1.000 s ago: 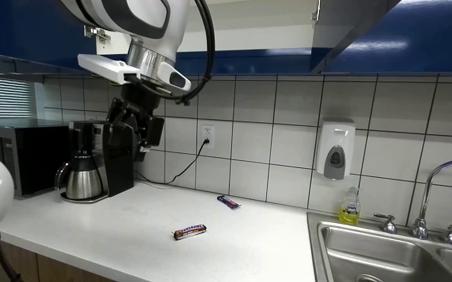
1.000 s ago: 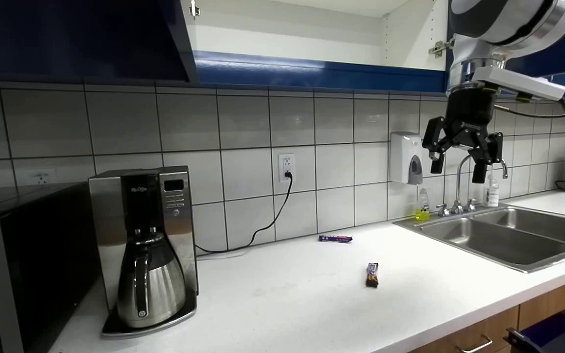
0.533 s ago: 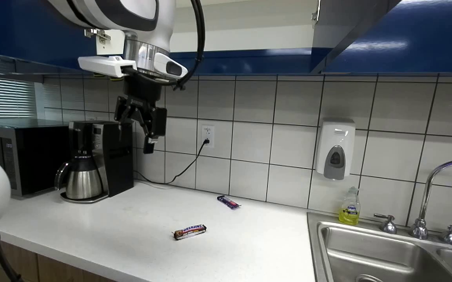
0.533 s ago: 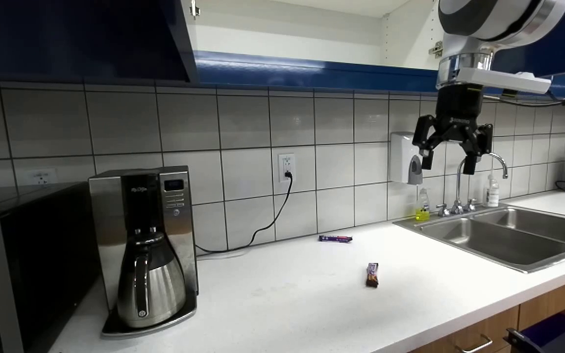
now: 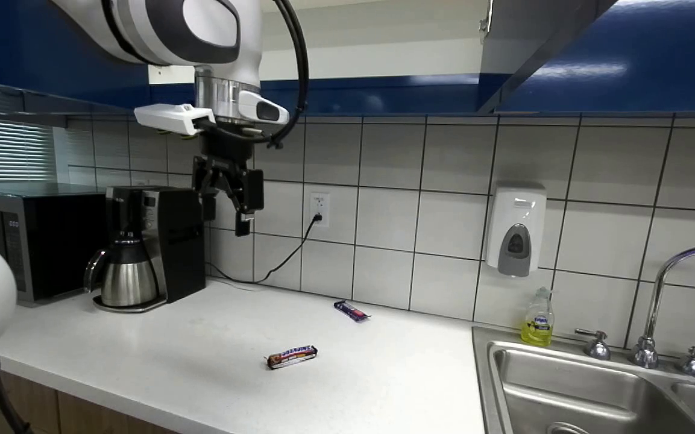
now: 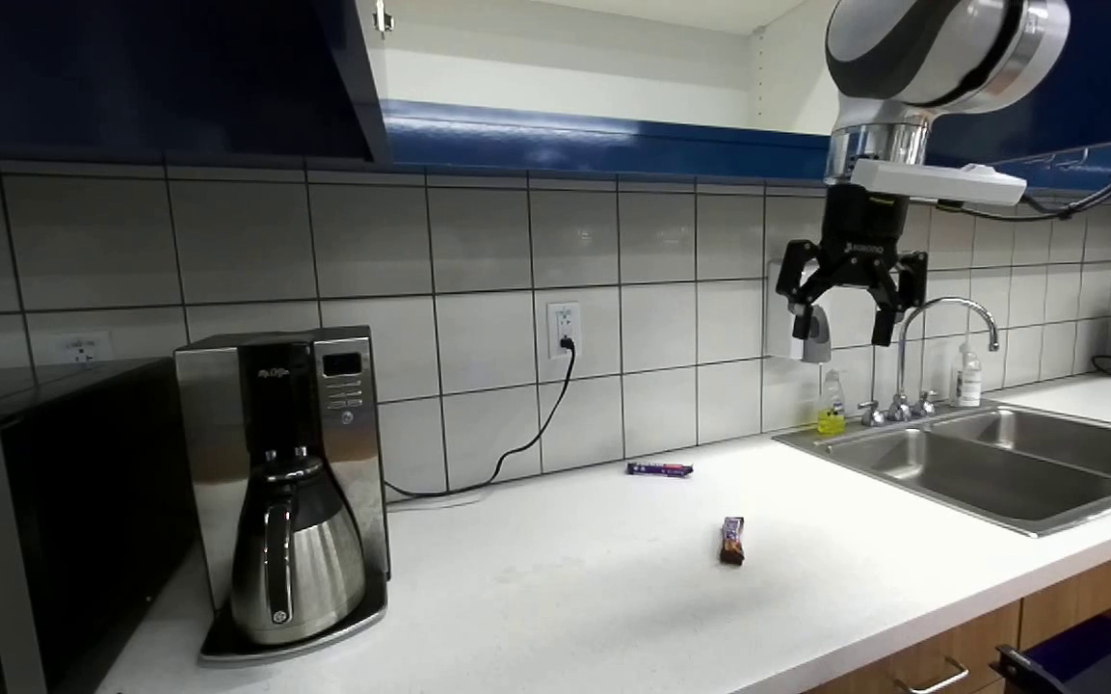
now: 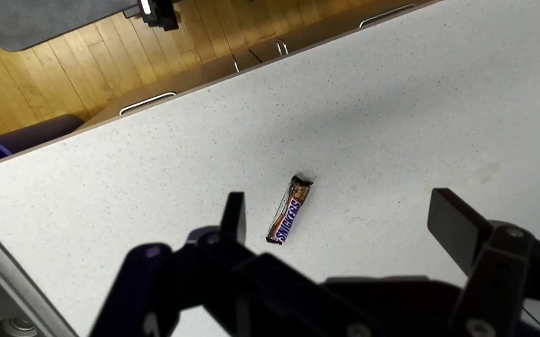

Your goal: Put the brown packet in the open upper cabinet.

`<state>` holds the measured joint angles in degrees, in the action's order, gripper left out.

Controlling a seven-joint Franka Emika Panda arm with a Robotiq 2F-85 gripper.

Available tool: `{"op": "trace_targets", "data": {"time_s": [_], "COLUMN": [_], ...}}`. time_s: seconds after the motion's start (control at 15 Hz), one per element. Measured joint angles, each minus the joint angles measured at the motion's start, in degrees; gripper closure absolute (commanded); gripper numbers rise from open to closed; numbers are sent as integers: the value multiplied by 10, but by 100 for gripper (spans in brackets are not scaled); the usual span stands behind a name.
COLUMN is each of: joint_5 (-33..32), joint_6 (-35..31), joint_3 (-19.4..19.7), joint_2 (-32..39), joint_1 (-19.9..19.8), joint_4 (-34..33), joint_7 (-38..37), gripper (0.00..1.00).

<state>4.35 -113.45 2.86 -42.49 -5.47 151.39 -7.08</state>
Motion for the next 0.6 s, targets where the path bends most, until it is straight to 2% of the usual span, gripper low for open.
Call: {"op": "trace_targets", "data": {"time_s": [0.6], "joint_5": [1], "joint_6": [-72], "joint_3": [-3], "joint_2": [128], "joint_1": [0], "joint_4": [-10], "joint_7": [-40], "gripper": [0]}}
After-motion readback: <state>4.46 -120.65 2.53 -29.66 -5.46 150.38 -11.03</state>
